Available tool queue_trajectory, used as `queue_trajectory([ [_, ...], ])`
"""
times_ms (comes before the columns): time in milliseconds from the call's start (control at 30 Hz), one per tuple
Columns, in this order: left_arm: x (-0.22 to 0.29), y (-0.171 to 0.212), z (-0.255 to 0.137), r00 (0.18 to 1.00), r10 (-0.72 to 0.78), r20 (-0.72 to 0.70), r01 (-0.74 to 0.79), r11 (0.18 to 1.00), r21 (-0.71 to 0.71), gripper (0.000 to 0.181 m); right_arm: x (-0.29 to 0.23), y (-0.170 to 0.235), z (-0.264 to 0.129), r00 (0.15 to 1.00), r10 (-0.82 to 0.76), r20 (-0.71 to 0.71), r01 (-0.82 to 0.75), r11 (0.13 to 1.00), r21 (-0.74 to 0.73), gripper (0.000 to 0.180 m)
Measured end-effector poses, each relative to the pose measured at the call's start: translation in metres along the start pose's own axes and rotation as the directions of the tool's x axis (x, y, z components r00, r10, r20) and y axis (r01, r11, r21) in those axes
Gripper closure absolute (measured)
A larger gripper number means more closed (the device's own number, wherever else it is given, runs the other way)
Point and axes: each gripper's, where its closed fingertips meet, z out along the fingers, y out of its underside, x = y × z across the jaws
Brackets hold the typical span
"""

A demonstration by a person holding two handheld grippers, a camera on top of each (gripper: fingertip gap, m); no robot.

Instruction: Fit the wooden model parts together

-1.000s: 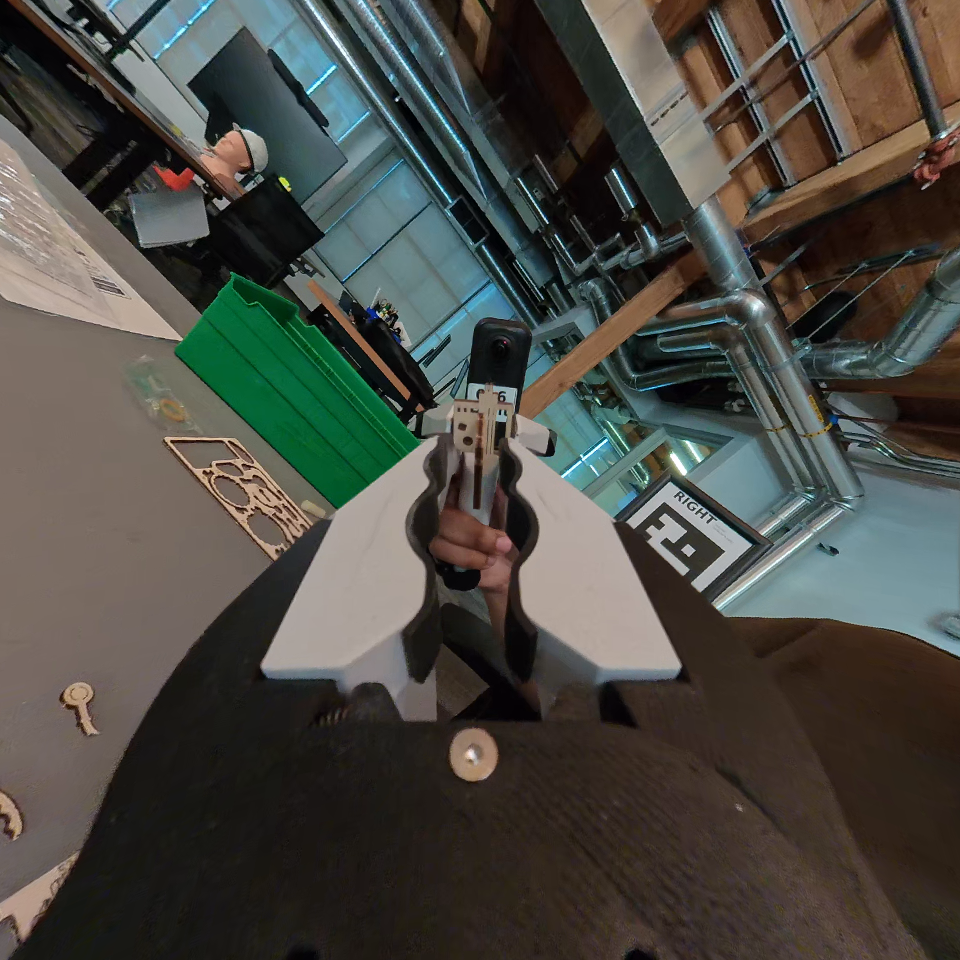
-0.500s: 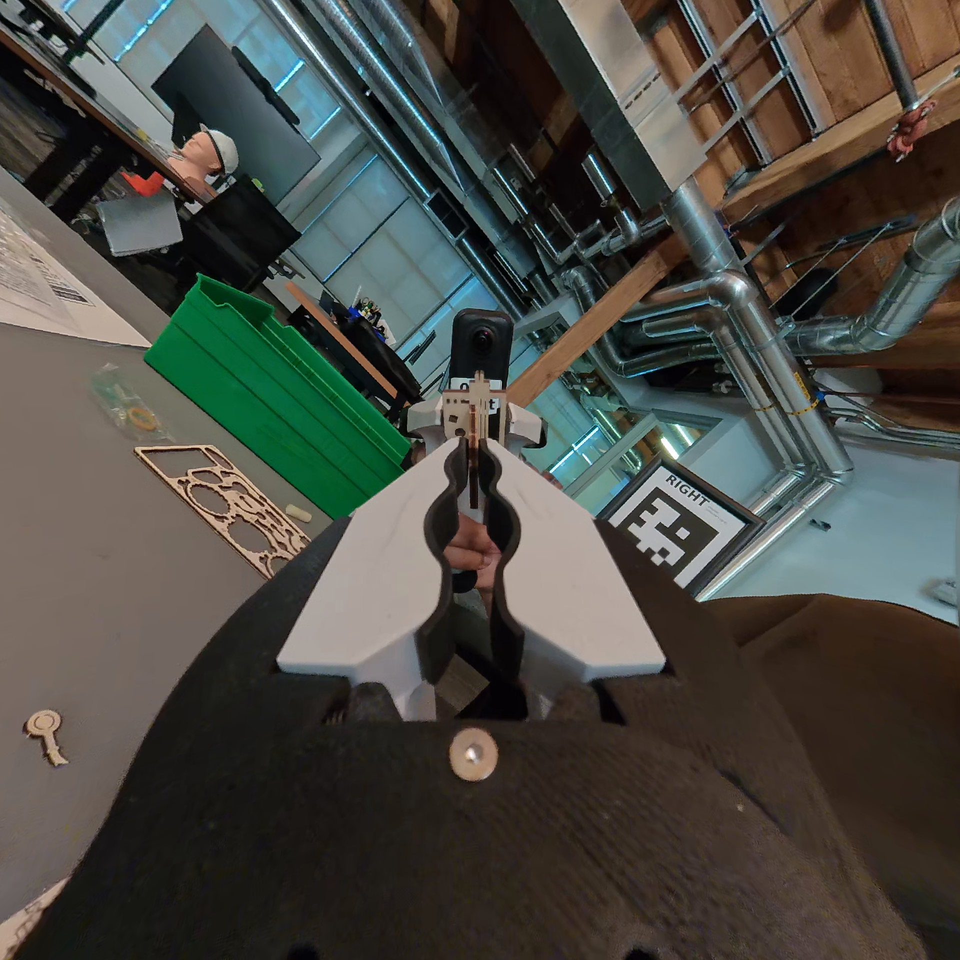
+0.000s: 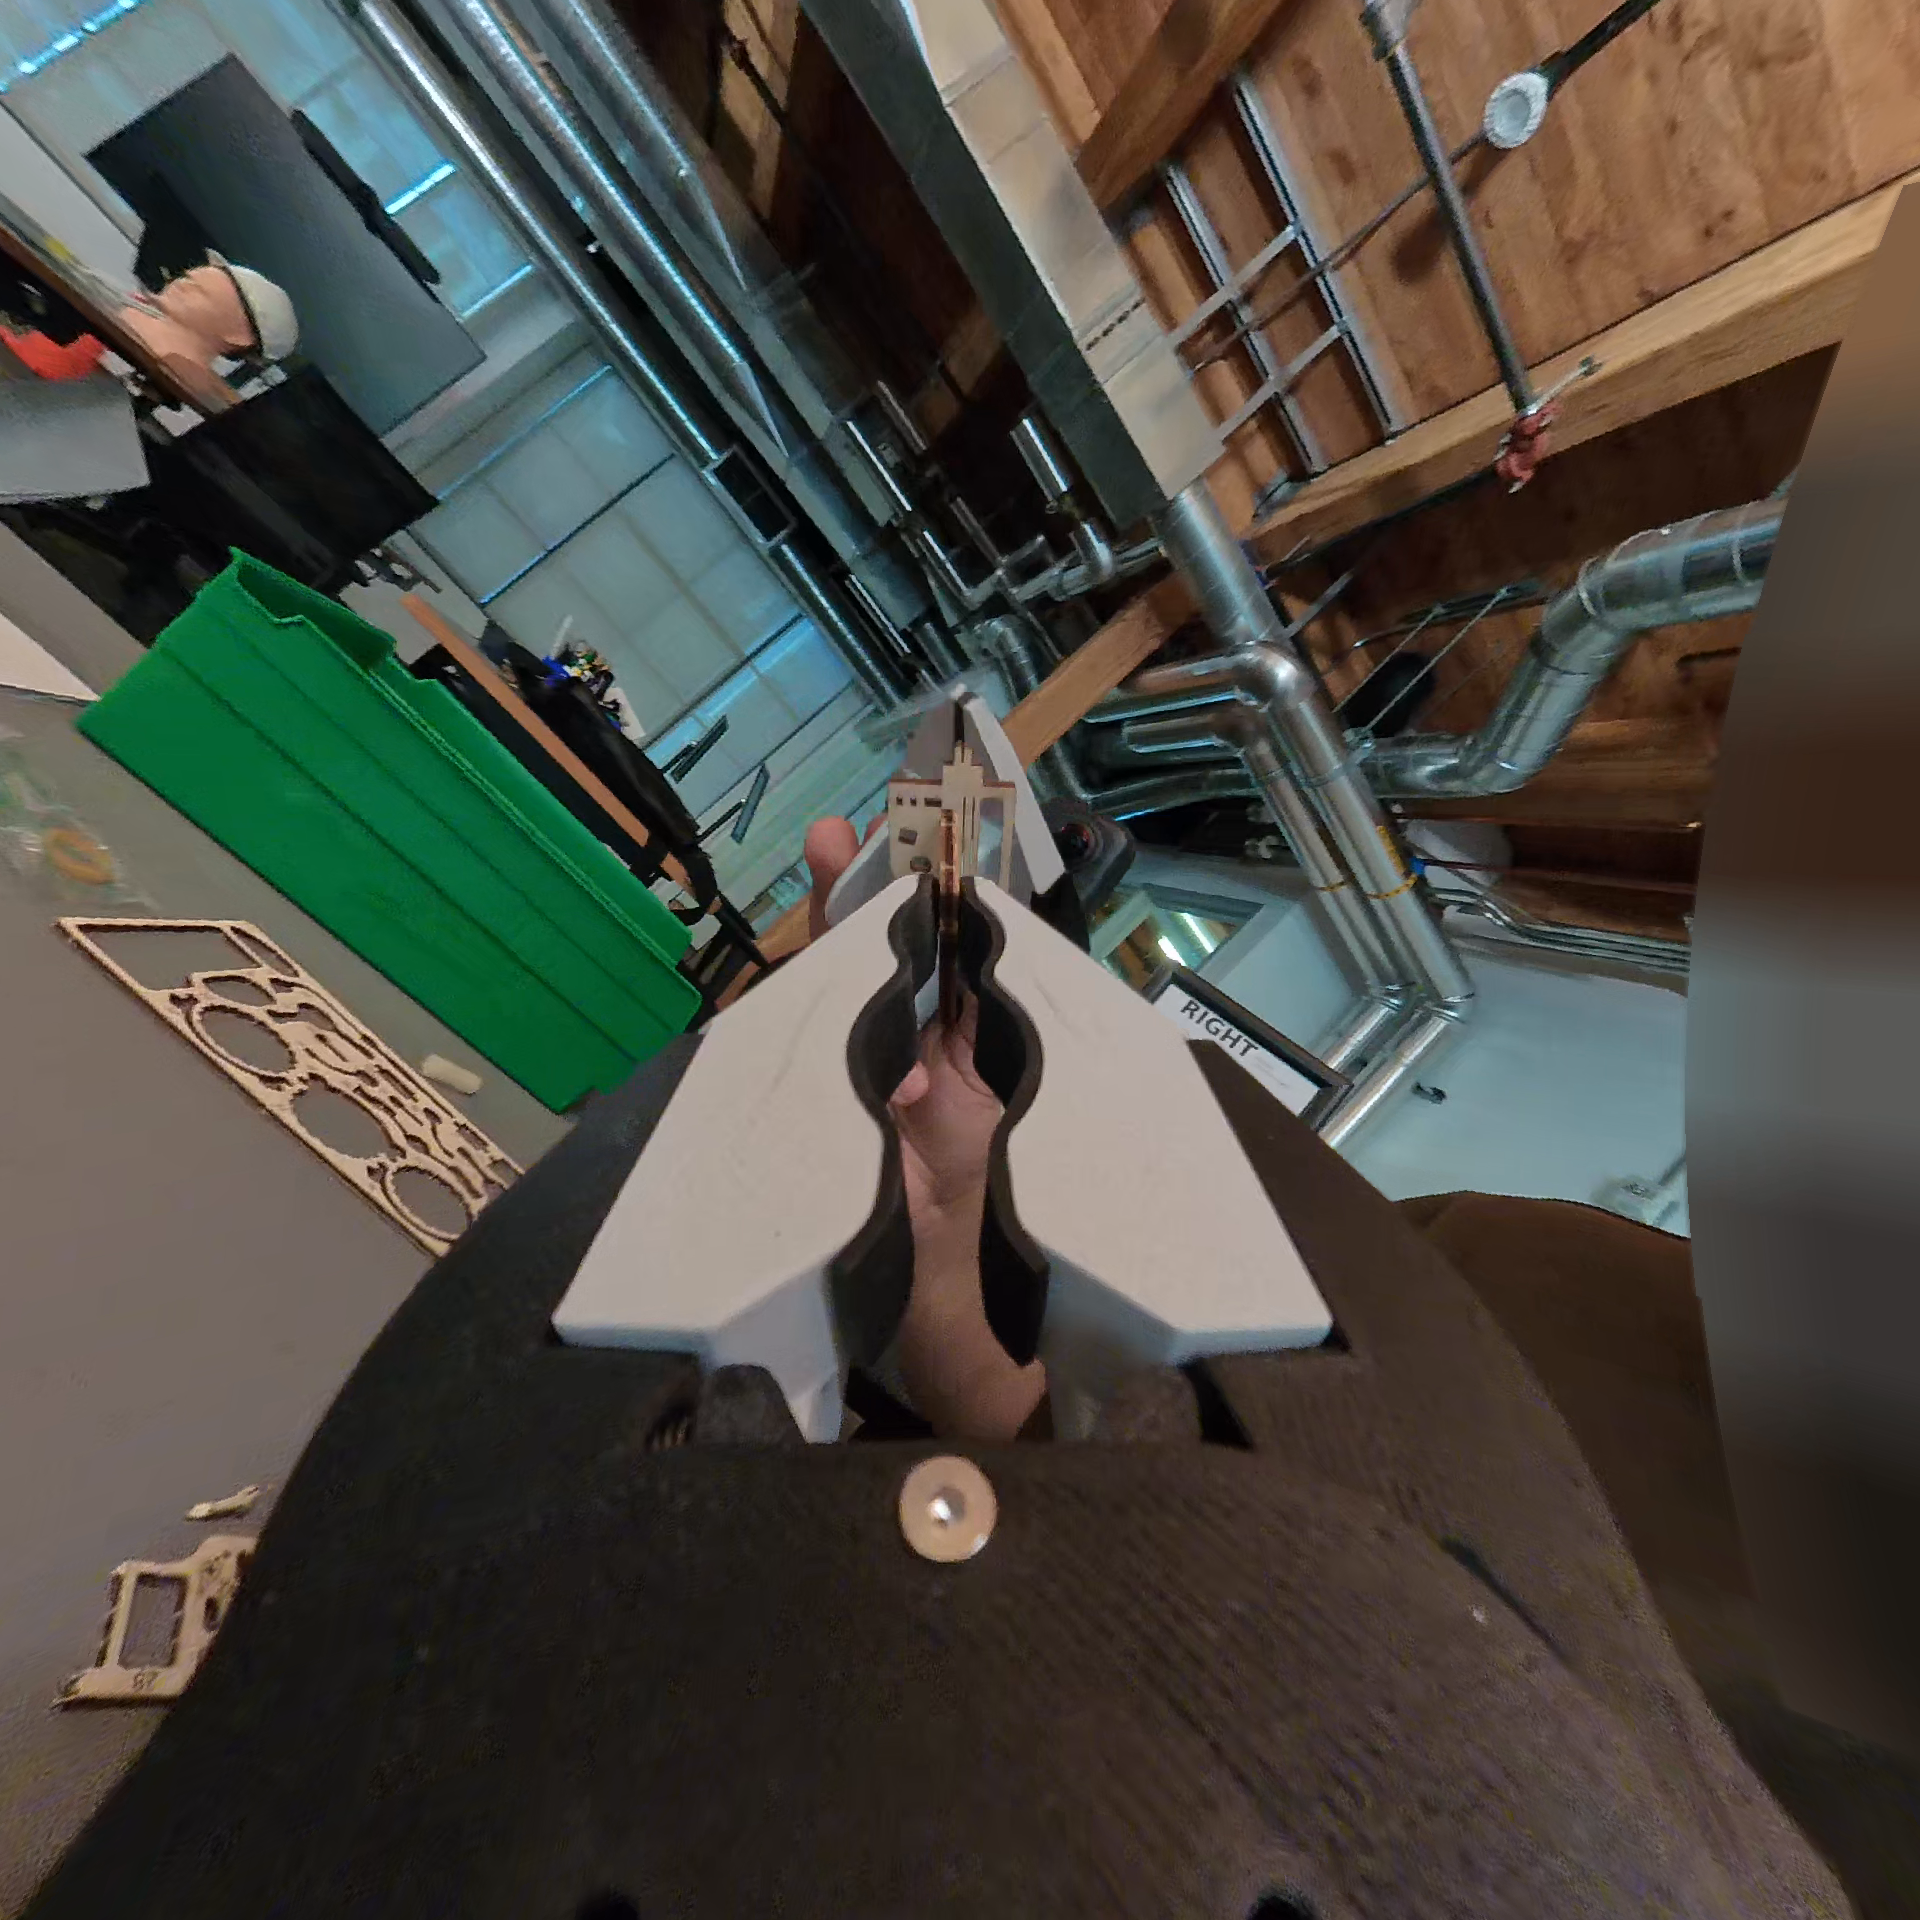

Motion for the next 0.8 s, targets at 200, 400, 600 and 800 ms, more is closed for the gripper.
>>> queue_trajectory([
  [200, 0.009, 0.001, 0.001, 0.998, -0.021, -0.056, 0.021, 1.0, -0.005, 0.18, -0.015, -0.008, 0.001, 0.996, 0.094, -0.008, -0.094, 0.993, 0.073, 0.18],
  [400, 0.017, 0.003, 0.005, 0.998, 0.007, -0.064, -0.008, 1.0, -0.016, 0.179, -0.031, 0.01, 0.012, 0.968, 0.227, 0.104, -0.219, 0.972, -0.079, 0.18],
  [600, 0.019, 0.003, 0.006, 0.997, 0.027, -0.069, -0.029, 0.999, -0.021, 0.179, -0.031, -0.004, 0.007, 0.963, 0.245, 0.114, -0.244, 0.969, -0.022, 0.18],
  [800, 0.025, 0.004, 0.007, 0.993, 0.092, -0.075, -0.094, 0.995, -0.02, 0.179, -0.035, 0.028, 0.015, 0.951, 0.292, 0.105, -0.265, 0.941, -0.212, 0.18],
])
